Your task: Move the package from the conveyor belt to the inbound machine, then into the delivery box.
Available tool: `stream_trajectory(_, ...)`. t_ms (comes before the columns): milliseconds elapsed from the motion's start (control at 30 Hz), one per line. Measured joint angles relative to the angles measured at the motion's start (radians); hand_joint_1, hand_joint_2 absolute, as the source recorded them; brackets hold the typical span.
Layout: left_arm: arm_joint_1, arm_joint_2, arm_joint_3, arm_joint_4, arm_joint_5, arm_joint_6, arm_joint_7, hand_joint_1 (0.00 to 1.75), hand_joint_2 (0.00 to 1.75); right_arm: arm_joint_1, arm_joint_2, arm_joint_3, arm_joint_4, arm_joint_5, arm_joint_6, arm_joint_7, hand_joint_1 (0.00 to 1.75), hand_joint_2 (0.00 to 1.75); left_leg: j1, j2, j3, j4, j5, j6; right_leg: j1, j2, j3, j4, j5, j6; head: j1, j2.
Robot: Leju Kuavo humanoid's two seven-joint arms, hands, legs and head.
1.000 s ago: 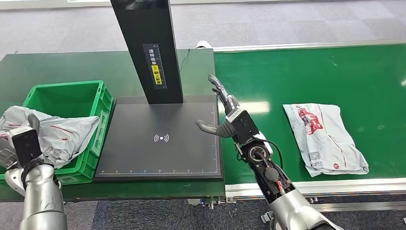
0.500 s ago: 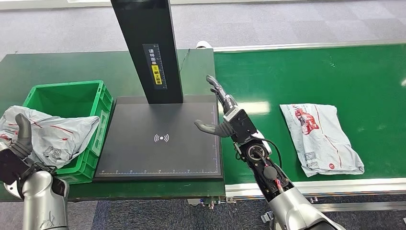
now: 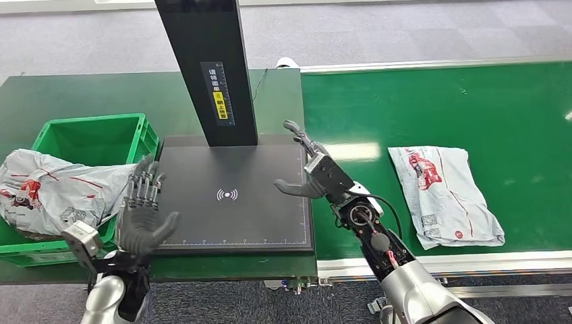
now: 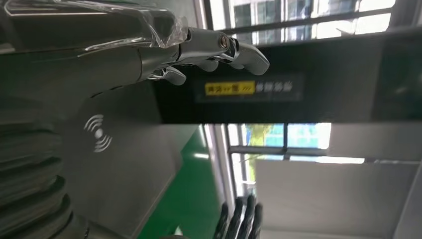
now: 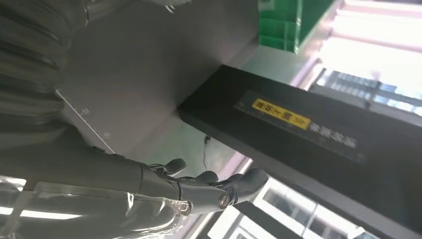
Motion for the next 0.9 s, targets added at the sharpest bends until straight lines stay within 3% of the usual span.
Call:
stream_trajectory(167, 0.016, 0.009, -0.029, 0.017, -0.016, -0.018, 0.004, 0.00, 1.75, 0.000, -0.001, 0.012, 0.007, 0.012, 0.019, 0.018, 0.00, 1.75, 0.000, 0.000, 0.000, 0.000, 0.000, 0.000, 0.000, 0.000, 0.000, 0.000, 0.000, 0.000, 0.000, 0.000)
stream_trajectory(367, 0.022, 0.013, -0.048, 0.043, -0.085, -0.014, 0.031, 0.00, 1.75, 0.000, 0.000, 0.024, 0.019, -0.009, 0.109, 0.076, 0.00, 1.75, 0.000, -0.001, 0.000, 0.000, 0.000, 0.000, 0.000, 0.000, 0.001, 0.000, 0.000, 0.000, 0.000, 0.000)
stream_trajectory(900, 0.051, 0.008, -0.069, 0.055, -0.111, -0.051, 0.065, 0.00, 1.75, -0.003, 0.003, 0.038, 0.047, 0.003, 0.071, 0.102, 0.00, 1.75, 0.000, -0.001, 0.000, 0.000, 0.000, 0.000, 0.000, 0.000, 0.001, 0.000, 0.000, 0.000, 0.000, 0.000)
